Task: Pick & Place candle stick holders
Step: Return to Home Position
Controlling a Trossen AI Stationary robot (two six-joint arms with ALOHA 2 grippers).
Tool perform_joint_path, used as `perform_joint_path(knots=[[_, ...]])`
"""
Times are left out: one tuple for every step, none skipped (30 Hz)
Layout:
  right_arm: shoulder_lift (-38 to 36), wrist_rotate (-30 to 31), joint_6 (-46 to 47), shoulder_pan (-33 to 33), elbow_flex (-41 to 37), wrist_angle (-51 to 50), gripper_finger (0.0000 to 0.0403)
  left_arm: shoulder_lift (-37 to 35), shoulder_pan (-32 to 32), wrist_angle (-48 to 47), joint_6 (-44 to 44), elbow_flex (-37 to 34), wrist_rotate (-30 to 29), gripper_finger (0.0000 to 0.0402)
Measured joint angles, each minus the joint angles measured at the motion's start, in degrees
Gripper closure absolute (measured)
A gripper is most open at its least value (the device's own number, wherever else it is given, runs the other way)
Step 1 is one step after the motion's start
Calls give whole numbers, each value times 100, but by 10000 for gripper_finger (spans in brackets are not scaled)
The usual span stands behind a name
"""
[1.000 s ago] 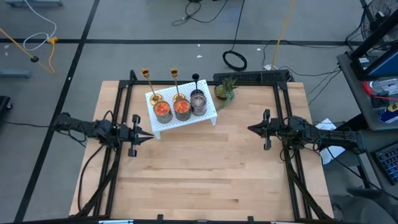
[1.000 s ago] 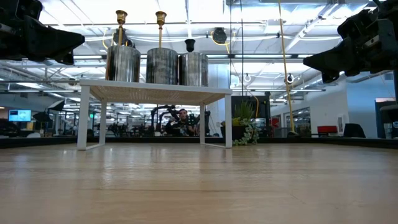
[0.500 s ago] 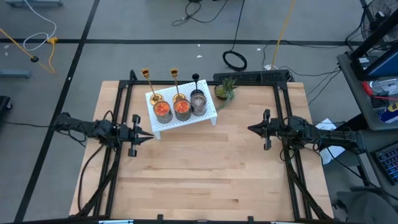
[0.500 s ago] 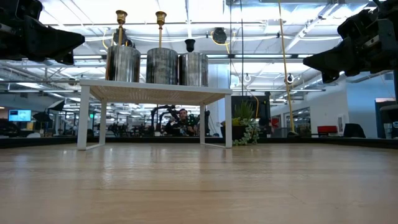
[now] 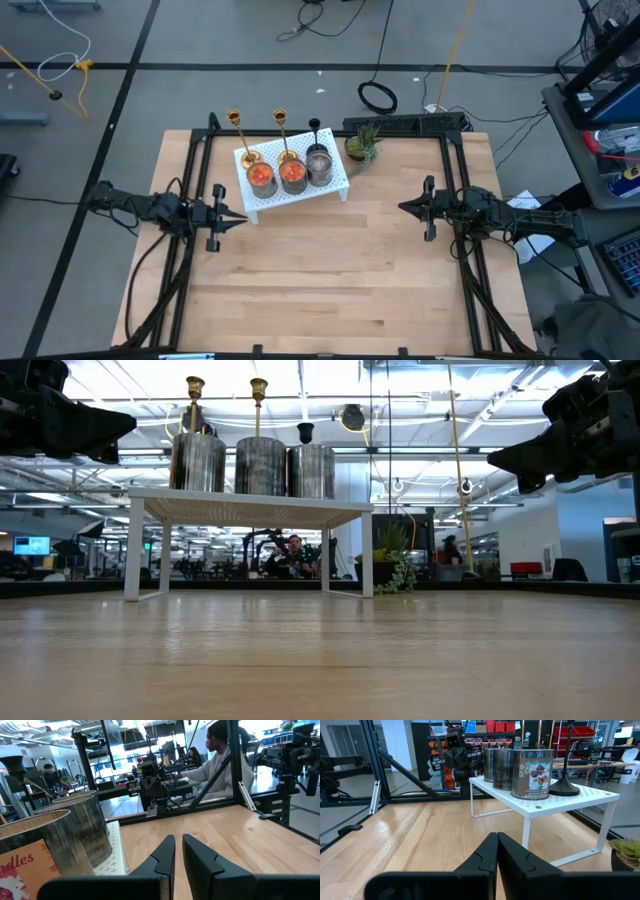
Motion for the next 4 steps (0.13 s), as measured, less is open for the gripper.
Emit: perform_joint_path(knots=[[0, -1, -2, -1, 0, -1, 394, 0, 0, 0, -1, 0, 0, 362], [0, 1, -2, -1, 0, 1, 394, -2, 0, 0, 1, 0, 1, 362], [0, 0, -2, 0, 0, -1, 394, -2, 0, 0, 1, 0, 1, 362], [0, 1, -2, 0, 0, 1, 394, 0, 0, 0, 0, 0, 0, 362]])
